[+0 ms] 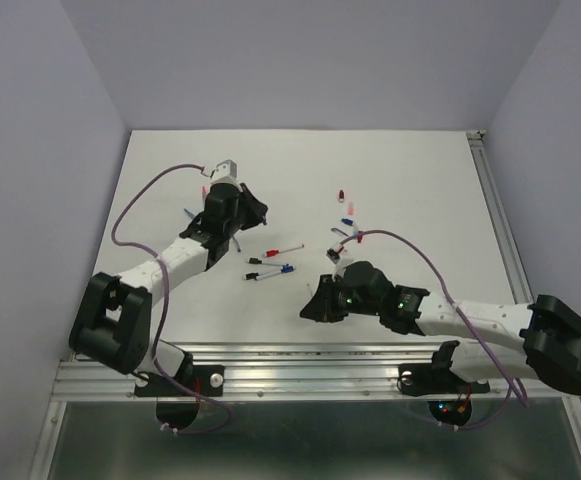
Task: Open the pen caps
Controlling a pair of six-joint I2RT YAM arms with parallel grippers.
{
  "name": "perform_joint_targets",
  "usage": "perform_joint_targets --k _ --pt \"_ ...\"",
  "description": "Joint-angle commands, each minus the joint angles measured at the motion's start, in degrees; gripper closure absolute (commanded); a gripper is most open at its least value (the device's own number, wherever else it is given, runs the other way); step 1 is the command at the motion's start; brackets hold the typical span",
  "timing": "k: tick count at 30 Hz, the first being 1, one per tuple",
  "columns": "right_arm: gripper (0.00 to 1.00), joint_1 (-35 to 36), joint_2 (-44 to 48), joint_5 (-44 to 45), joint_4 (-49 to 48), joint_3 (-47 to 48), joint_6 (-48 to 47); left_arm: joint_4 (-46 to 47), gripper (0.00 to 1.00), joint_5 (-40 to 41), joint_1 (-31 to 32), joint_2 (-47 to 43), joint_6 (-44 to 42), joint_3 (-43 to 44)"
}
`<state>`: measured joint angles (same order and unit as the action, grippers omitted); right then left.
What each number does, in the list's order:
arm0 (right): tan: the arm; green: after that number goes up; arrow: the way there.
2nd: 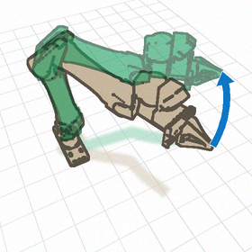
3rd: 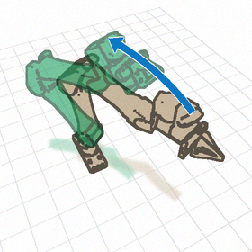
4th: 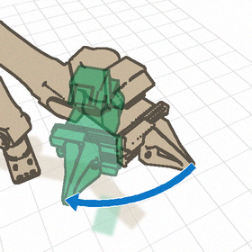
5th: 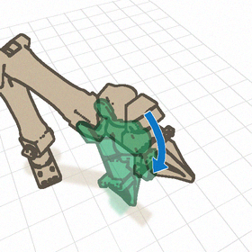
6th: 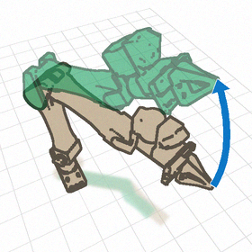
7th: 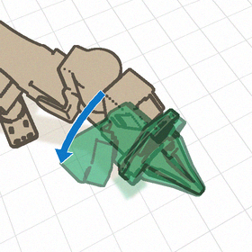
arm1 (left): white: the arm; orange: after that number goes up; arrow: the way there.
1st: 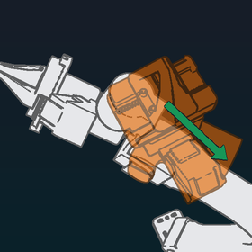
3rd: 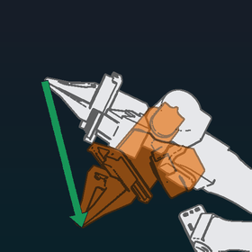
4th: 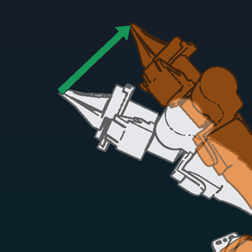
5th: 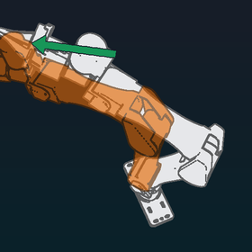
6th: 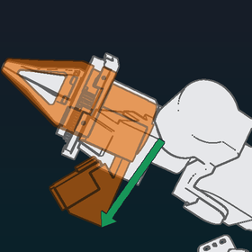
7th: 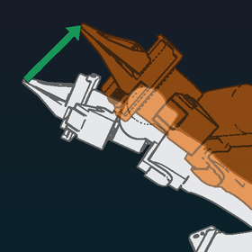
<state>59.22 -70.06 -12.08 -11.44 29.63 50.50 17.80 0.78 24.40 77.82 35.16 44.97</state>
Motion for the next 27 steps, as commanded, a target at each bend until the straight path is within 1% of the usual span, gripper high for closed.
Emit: perform_joint_targets --k 1,3,4,6,7,9,11,14,16,20,27 --pt "0.99 -0.8 6.3 19.1 14.3 5.1 -1.1 1.3 1.00 -3.9 3.2 9.5 1.1 6.3" --pt "0.99 -0.9 8.2 23.2 17.2 5.3 -0.8 0.7 1.00 -3.0 4.9 13.3 1.7 10.5" --pt "0.99 -0.9 9.8 26.4 19.7 5.3 -0.8 0.3 1.00 -2.6 6.5 16.7 2.1 11.8" --pt "0.99 -0.8 11.4 29.2 21.6 5.1 -0.2 -0.6 1.00 -1.3 7.9 20.2 2.8 16.5" --pt "0.99 -0.8 12.2 31.5 23.2 4.7 0.0 -1.8 0.99 -1.2 8.6 23.8 2.9 18.2" --pt "0.99 -0.8 14.1 33.2 24.0 4.2 0.6 -2.9 0.97 -1.6 10.3 27.0 3.2 23.0" --pt "0.99 -0.8 15.2 34.7 24.7 3.8 0.5 -4.3 0.94 -1.7 11.2 31.0 3.3 25.5" --pt "0.99 -0.9 17.0 35.5 24.5 3.2 -0.4 -6.0 0.90 -1.2 12.9 34.2 3.2 29.4" --pt "0.99 -0.9 17.8 36.0 24.0 2.8 -0.9 -6.9 0.82 1.0 13.6 35.2 3.3 31.0" --pt "0.99 -1.0 17.9 36.5 22.9 2.5 -1.6 -7.9 0.69 0.8 14.0 37.3 3.8 32.8" --pt "0.99 -1.4 17.2 36.1 22.1 2.6 -2.2 -9.5 0.66 0.2 14.6 39.4 4.0 34.7"
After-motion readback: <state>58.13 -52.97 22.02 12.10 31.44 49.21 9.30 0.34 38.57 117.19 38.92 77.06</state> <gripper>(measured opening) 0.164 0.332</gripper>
